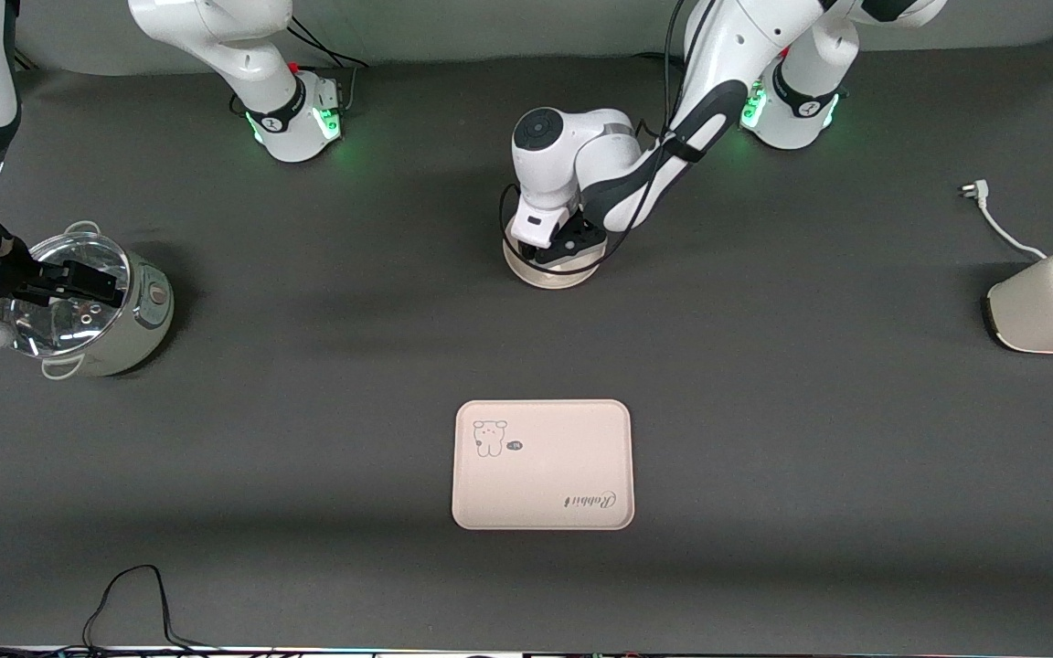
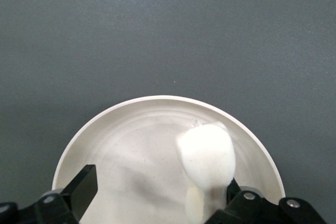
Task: Place bun in plate and plate on tray
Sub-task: 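Lower the bun onto the plate and open the left gripper, then withdraw the left gripper while the right gripper reaches toward the plate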
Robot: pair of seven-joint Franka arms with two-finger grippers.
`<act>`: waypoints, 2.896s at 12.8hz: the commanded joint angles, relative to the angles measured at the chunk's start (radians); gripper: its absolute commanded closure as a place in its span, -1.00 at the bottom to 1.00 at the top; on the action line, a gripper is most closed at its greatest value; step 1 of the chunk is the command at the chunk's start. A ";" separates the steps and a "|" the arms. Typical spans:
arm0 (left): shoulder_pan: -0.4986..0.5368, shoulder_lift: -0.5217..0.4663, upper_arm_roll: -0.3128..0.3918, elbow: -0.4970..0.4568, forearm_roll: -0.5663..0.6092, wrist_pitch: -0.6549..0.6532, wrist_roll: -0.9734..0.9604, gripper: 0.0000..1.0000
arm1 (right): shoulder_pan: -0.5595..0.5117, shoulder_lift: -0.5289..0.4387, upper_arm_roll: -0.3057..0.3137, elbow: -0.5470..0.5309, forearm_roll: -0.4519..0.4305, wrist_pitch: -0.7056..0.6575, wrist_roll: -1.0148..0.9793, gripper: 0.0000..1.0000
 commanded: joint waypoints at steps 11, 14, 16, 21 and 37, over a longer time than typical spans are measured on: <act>-0.005 0.013 0.009 0.012 0.020 -0.031 -0.026 -0.99 | 0.005 -0.013 -0.008 -0.008 0.014 -0.003 -0.021 -1.00; -0.005 0.013 0.011 0.012 0.020 -0.031 -0.026 -1.00 | 0.005 -0.016 -0.008 -0.008 0.014 -0.005 -0.021 -1.00; -0.005 0.013 0.009 0.013 0.020 -0.031 -0.026 -0.99 | 0.005 -0.016 -0.008 -0.008 0.014 -0.011 -0.020 -1.00; 0.087 -0.024 -0.003 0.117 0.002 -0.138 0.149 -1.00 | 0.006 -0.016 -0.008 -0.017 0.014 -0.011 -0.017 -1.00; 0.752 -0.370 -0.011 0.344 -0.405 -0.557 1.379 -0.99 | 0.630 -0.032 0.003 -0.152 0.089 0.202 0.828 -1.00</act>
